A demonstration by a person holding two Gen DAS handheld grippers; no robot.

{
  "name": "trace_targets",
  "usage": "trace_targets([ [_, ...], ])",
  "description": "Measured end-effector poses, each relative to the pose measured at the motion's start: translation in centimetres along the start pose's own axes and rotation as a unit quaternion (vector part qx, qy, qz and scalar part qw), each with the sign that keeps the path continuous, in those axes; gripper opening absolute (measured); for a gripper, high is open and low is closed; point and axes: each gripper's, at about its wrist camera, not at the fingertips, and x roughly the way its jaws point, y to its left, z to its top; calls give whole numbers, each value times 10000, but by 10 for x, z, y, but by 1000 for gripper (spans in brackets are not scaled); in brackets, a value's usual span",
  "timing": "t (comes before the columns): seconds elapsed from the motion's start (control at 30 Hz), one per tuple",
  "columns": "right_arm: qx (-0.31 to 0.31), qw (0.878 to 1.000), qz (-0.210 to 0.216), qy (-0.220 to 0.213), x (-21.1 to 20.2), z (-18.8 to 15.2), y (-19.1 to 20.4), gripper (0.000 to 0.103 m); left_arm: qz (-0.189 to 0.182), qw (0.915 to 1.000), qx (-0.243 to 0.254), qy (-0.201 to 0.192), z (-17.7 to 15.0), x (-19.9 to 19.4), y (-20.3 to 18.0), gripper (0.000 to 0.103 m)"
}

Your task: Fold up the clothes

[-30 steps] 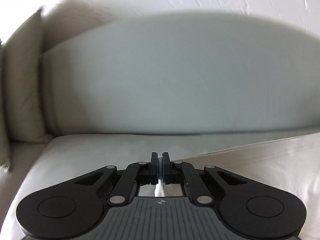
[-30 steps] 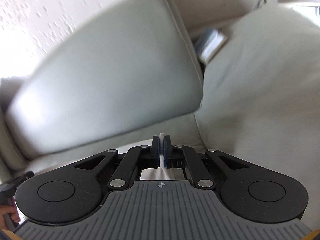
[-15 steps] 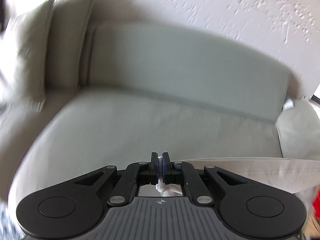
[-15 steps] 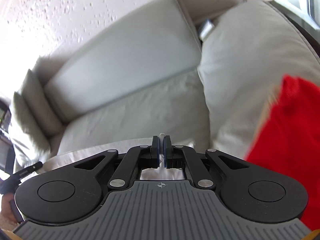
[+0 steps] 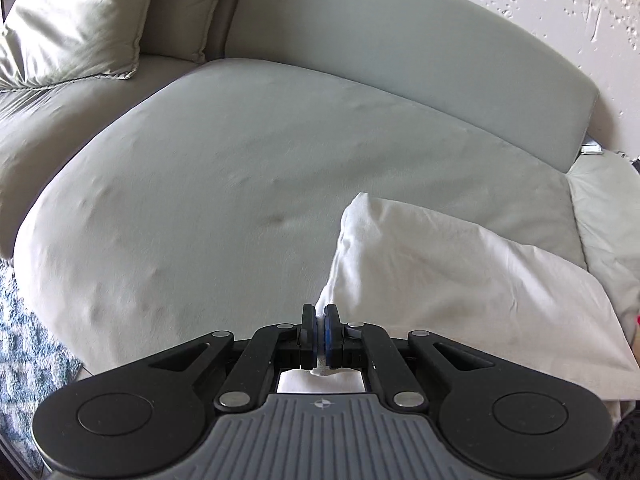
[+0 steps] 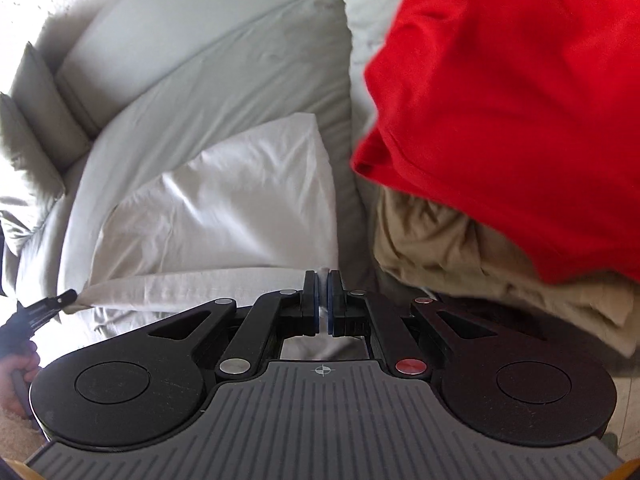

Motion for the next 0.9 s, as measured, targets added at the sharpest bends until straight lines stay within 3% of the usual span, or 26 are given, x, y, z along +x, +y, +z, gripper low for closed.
trace_targets([
  [0.2, -181, 9996, -71, 198, -5, -15, 5, 3, -16, 10000, -24, 63, -20, -5, 13, 2],
  [0.27, -377, 9984, -116, 416, 4, -21, 9, 4, 65, 9997, 12, 233, -26, 1, 14, 9],
  [0.3, -472, 9975, -148, 514, 9, -22, 11, 8, 127, 9993, -39, 342, -28, 2, 16, 12],
  [0.37, -439, 9975, -213, 503, 7, -21, 14, 34, 287, 9988, -275, 273, -36, -10, 19, 21],
  [0.43, -436, 9986, -141, 248, -6, -16, 18, 41, 399, 9986, -343, -104, -43, -31, 17, 29],
  [0.53, -665, 9976, -14, -183, -21, -6, 38, 41, 123, 9986, -90, -500, -44, -48, -2, 26],
  [0.6, -788, 9964, 197, -223, -15, 0, 55, 41, -107, 9976, 104, -682, -43, -53, -17, 21],
  [0.7, -545, 9969, 553, 126, 19, 4, 67, 40, -643, 9952, 562, -476, -33, -27, -56, 21],
  [0.9, 15, 9968, 607, 526, 79, 9, 64, 27, -988, 9846, 1417, 262, -20, 41, -122, 22],
])
